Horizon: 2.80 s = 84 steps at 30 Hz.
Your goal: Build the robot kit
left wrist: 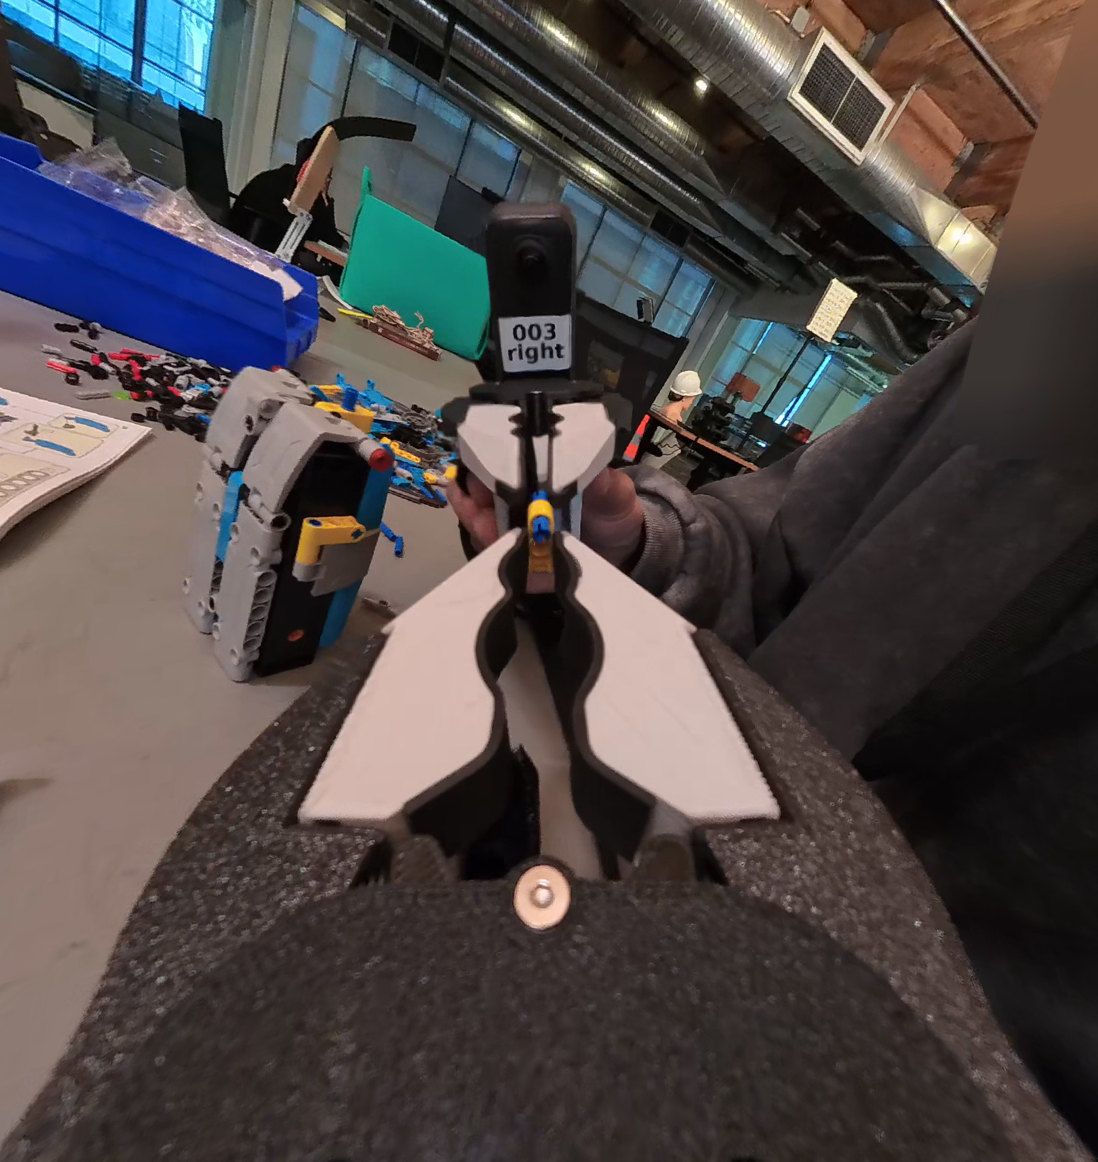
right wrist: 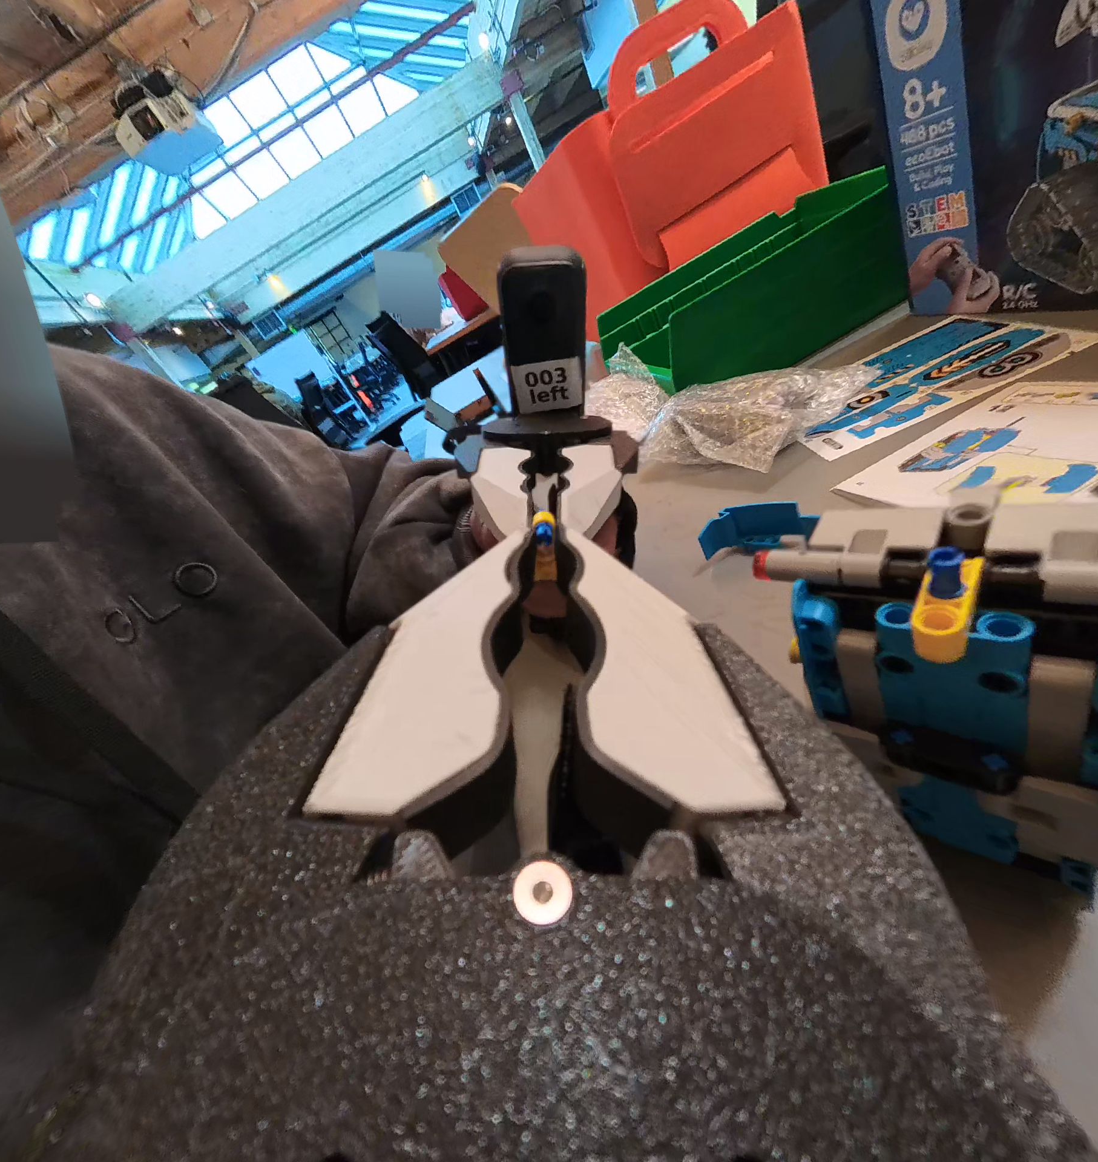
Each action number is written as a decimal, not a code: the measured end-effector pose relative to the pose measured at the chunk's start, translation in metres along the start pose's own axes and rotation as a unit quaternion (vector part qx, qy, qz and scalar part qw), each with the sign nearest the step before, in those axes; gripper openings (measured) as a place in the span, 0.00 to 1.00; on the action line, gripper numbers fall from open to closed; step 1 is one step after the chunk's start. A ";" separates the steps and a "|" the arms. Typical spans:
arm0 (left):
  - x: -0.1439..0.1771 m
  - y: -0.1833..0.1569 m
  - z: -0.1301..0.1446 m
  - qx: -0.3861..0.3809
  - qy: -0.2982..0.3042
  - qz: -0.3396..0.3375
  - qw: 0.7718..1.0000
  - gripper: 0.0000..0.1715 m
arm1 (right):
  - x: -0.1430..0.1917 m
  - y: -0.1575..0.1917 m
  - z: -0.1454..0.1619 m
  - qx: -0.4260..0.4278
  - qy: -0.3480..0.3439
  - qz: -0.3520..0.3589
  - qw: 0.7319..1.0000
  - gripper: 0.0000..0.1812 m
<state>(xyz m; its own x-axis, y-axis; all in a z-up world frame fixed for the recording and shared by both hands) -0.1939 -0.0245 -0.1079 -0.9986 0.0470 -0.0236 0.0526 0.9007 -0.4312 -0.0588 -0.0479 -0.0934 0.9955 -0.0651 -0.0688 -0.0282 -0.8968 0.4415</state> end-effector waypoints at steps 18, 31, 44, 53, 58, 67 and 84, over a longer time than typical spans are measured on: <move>0.000 0.011 0.003 -0.033 0.030 -0.047 0.998 0.04 | 0.161 -0.030 0.044 0.074 0.399 0.252 0.879 0.13; -0.002 0.009 0.005 -0.038 0.038 -0.045 0.998 0.04 | 0.145 -0.047 0.042 -0.019 0.483 0.227 0.846 0.02; -0.001 0.000 0.001 -0.080 -0.019 -0.111 0.990 0.04 | -0.004 0.001 0.009 0.028 0.096 0.062 0.993 0.02; 0.000 0.000 -0.001 -0.115 -0.029 -0.138 0.983 0.04 | -0.011 -0.007 0.012 -0.025 0.049 0.053 0.997 0.02; -0.001 0.000 0.000 -0.132 -0.025 -0.154 0.979 0.04 | -0.012 -0.011 0.013 -0.066 0.033 0.037 0.997 0.02; 0.001 -0.002 -0.003 -0.165 -0.045 -0.185 0.968 0.04 | -0.013 -0.016 0.015 -0.168 -0.043 0.005 0.985 0.02; 0.013 0.017 -0.012 0.093 -0.101 -0.044 0.990 0.04 | -0.002 0.009 -0.004 0.124 0.054 0.112 0.984 0.02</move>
<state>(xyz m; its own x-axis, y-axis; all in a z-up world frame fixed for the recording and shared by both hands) -0.2061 -0.0035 -0.1045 -0.9797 -0.1319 -0.1512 -0.0155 0.8013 -0.5981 -0.0608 -0.0536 -0.0855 0.9652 -0.2385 0.1073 -0.2561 -0.9453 0.2021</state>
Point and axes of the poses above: each gripper's, where its closed fingertips meet, x back along the fingers, z out of its underside, y = z × x across the jaws, the point moved 7 cm from there along x, back along the fingers, and after that the axes turned 11 degrees about -z, right-handed, at the moved point
